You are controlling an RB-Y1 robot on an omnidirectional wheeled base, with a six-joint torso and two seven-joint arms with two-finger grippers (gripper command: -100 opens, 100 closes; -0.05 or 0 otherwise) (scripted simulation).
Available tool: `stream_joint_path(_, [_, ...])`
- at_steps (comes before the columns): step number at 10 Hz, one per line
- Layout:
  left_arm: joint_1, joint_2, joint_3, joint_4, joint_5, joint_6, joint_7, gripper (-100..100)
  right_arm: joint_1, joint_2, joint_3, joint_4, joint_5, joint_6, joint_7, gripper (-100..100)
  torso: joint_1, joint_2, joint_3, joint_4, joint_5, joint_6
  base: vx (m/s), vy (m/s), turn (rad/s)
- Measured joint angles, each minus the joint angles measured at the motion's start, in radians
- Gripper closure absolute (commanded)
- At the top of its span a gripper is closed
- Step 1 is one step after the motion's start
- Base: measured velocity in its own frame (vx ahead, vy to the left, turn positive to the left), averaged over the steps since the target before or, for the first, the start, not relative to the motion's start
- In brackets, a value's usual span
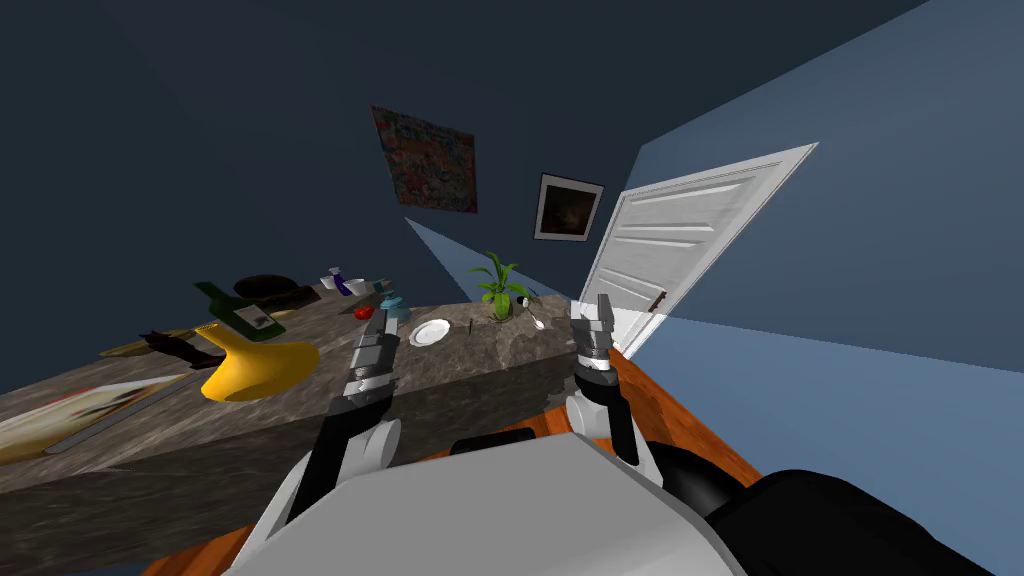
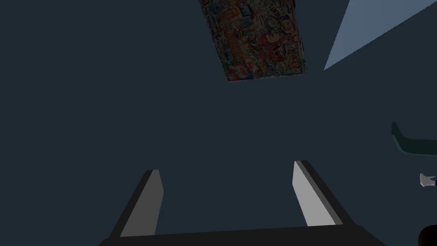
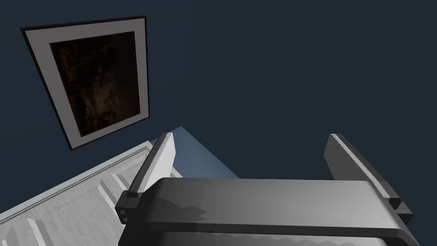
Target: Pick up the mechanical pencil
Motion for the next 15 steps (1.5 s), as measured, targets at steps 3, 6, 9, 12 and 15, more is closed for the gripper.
stream_joint_path(3, [-0.012,0.085,0.033,0.019,0.004,0.02,-0.003,-100,0.0,0.0,0.0,0.0,0.0,0.0,0.0,0,0.0,0.002,0.001,0.0,0.0,0.0,-0.036,-0.015,-0.141])
stream_joint_path(6, [-0.033,0.178,0.095,0.046,0.019,0.078,-0.008,-100,0.0,0.0,0.0,0.0,0.0,0.0,0.0,0,-0.001,0.003,0.002,0.001,0.0,0.0,-0.045,-0.024,-0.26])
stream_joint_path(9, [-0.052,0.257,0.158,0.083,0.041,0.136,-0.012,-100,0.0,0.0,0.0,0.0,0.0,0.0,0.0,0,0.0,0.002,0.001,0.001,0.0,0.0,-0.035,-0.013,-0.216])
stream_joint_path(12, [-0.081,0.329,0.224,0.13,0.07,0.22,-0.027,-100,0.0,0.0,0.0,0.0,0.0,0.0,0.0,0,0.001,0.002,0.001,0.001,0.0,0.0,-0.039,-0.005,-0.228])
stream_joint_path(15, [-0.1,0.375,0.272,0.176,0.095,0.285,-0.043,-100,0.0,0.0,0.0,0.0,0.0,0.0,0.0,0,0.001,0.002,0.001,0.0,0.0,0.001,-0.024,-0.002,-0.209])
